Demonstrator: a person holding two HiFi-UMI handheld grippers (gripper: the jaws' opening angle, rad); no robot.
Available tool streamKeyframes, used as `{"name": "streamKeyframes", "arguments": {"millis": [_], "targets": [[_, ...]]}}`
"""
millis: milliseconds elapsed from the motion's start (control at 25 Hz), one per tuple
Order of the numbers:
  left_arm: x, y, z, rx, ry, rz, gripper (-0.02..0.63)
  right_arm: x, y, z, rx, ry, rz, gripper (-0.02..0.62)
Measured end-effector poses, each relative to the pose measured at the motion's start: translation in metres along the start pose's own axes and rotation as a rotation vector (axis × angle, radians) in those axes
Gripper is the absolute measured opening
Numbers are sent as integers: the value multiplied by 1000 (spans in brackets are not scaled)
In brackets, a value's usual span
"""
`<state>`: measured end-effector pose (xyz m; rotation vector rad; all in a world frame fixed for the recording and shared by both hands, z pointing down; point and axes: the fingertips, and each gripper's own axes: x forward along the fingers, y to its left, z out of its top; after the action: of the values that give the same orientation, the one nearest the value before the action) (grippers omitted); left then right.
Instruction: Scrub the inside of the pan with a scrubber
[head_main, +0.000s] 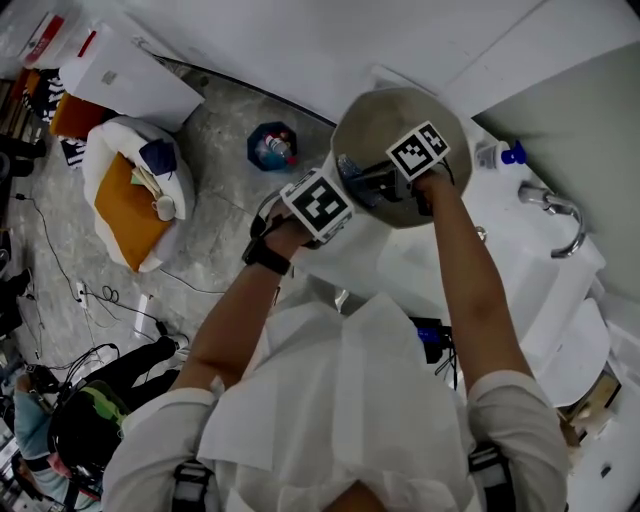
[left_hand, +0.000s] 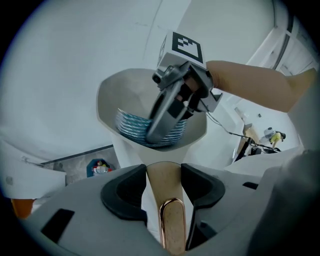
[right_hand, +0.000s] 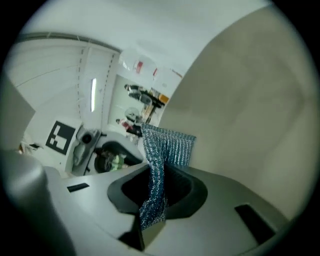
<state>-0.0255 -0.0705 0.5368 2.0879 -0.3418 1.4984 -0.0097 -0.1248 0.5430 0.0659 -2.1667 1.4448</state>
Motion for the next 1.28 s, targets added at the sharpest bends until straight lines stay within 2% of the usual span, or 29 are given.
{"name": "streamKeyframes", "arguments": {"millis": [80,160,240,360,440,520,600,640,720,800,960,1160,1240,1280], "targets": [[2,-1,6,14,-25,-1,230,-5,-9,39,7,-247,-54,48],[2,0,6,16,-22,5,232,-19,-25,74,16,-472,-175,48],[2,0,2,7,-12,8,230,-35,-36,92,-4,-586,-318,48],[4,-1,9,11,-55,-1,230,-73,-38,105,-183,-602,-597,48],[4,-1,11,13,-62,-1,230,-104,-38,117,-330,-583,-794,48],[4,0,10,14,-60,-1,230,-130,-42,129,-420,-543,-962,48],[4,-2,10,16,-64,-4,230,-143,-51,137,-468,-451,-1079,48],[4,-2,12,18,-69,-4,230,-141,-55,140,-491,-389,-1108,48],[4,-2,13,20,-73,-4,230,-126,-60,143,-549,-266,-1119,48],[4,-2,12,20,-73,-4,230,-105,-58,143,-608,-188,-1079,48],[3,-1,12,24,-82,-5,230,-55,-29,132,-728,-72,-883,48],[5,-2,12,25,-82,-3,230,-2,14,81,-816,124,-591,48],[5,-2,12,27,-81,0,230,3,16,76,-818,146,-567,48],[4,-1,11,28,-81,4,230,-2,11,83,-808,133,-599,47]]}}
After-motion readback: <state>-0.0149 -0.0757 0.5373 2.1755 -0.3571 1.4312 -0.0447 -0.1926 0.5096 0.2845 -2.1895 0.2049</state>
